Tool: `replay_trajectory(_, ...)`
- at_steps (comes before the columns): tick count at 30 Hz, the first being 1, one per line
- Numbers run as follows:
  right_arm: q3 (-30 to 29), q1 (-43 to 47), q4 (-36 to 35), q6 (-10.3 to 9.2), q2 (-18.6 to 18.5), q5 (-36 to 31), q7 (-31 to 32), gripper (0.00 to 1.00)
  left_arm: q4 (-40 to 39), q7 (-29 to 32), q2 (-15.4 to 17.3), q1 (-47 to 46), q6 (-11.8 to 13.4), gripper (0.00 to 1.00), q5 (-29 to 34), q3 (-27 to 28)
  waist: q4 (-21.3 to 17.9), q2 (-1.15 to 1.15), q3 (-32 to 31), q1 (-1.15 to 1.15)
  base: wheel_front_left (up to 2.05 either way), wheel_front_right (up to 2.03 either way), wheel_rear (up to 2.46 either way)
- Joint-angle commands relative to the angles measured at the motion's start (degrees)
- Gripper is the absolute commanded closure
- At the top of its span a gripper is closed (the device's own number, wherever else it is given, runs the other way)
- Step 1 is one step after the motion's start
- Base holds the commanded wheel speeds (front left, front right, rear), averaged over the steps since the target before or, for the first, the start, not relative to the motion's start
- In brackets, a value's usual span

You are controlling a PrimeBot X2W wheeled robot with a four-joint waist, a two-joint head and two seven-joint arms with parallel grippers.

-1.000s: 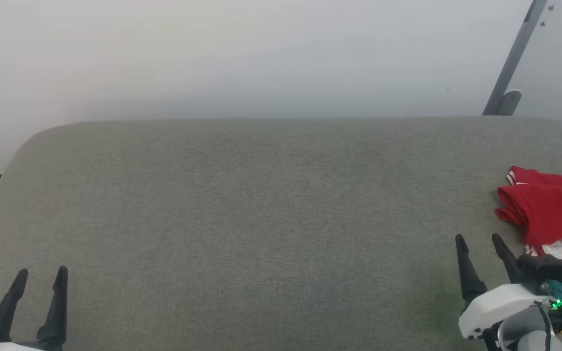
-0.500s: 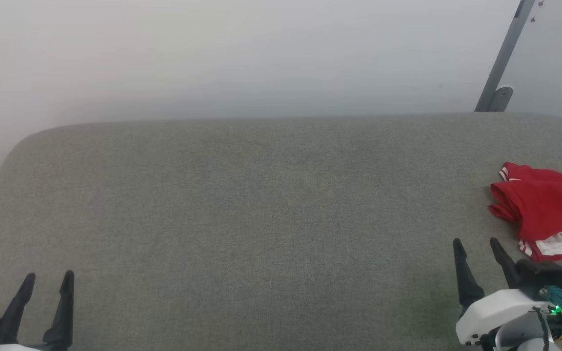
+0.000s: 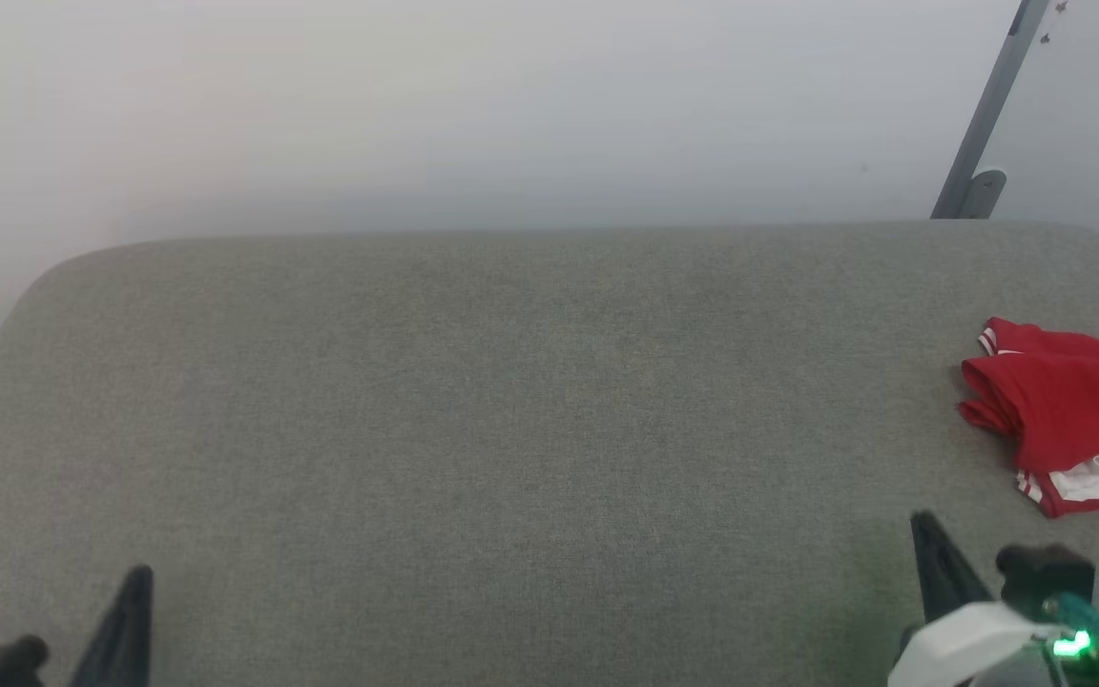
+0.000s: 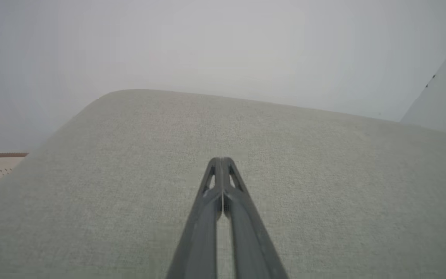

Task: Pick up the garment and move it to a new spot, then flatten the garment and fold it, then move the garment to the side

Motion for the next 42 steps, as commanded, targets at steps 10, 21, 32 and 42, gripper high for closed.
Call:
replay_trajectory(10,-0.33,-1.3,-0.77,0.0,0.01,11.41,2.41,1.0,-0.26,2.89,-2.1,-2.03,-0.01,1.0,-8.52,0.69,0.02,0.0,0.16,0.0,0.0,0.0,0.0)
replay_trajectory(21,-0.04,-1.79,-1.77,0.0,0.04,22.69,4.19,1.0,-0.3,5.7,-4.53,-3.94,-0.03,1.0,-16.81,1.17,0.04,0.0,0.34,0.0,0.0,0.0,0.0)
replay_trajectory(32,0.02,-2.41,-2.46,0.0,0.07,32.61,5.91,1.0,-0.32,8.16,-6.69,-5.57,-0.04,1.0,-24.1,1.59,0.06,0.0,0.52,0.0,0.0,0.0,0.0)
replay_trajectory(42,0.04,-2.83,-2.9,0.0,0.08,39.88,7.26,1.0,-0.32,10.02,-8.28,-6.78,-0.05,1.0,-29.55,1.92,0.08,0.0,0.67,0.0,0.0,0.0,0.0)
